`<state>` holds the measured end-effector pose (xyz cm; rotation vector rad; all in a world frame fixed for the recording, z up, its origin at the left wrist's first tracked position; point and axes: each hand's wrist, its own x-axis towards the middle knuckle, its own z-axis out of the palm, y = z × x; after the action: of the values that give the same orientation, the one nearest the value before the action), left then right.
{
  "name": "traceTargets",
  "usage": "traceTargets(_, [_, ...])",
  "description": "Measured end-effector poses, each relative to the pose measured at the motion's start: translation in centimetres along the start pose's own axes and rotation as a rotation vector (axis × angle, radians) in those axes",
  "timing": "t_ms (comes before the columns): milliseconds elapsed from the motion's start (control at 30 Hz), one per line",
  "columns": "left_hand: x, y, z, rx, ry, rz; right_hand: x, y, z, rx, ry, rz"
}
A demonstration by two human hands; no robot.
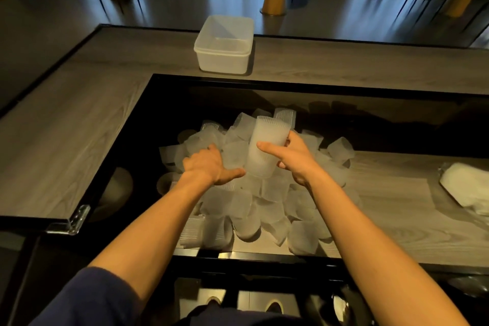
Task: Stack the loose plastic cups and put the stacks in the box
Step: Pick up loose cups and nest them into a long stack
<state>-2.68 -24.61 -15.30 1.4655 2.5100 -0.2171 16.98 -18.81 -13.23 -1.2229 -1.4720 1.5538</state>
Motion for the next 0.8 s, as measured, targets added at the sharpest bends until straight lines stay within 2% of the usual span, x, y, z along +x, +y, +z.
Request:
traceTargets(267, [0.1, 0.5, 0.2, -0.19, 0.05, 0.083, -0.4, 0.1, -0.6, 0.018, -0.028, 0.003])
traceTargets(467, [0.2, 0.7, 0.4, -0.326, 0.083, 0.087, -0.4, 0.1, -1.2, 0.024, -0.041, 0.011])
traceTargets(600, [0.4, 0.7, -0.4, -0.333, 0.092, 0.078, -0.1, 0.4, -1.3, 0.02, -0.054, 0.008])
traceTargets(800, [1.1, -0.3, -0.8, -0.45, 0.047, 0.059, 0.1, 0.3, -0.9, 0.027, -0.054, -0.002])
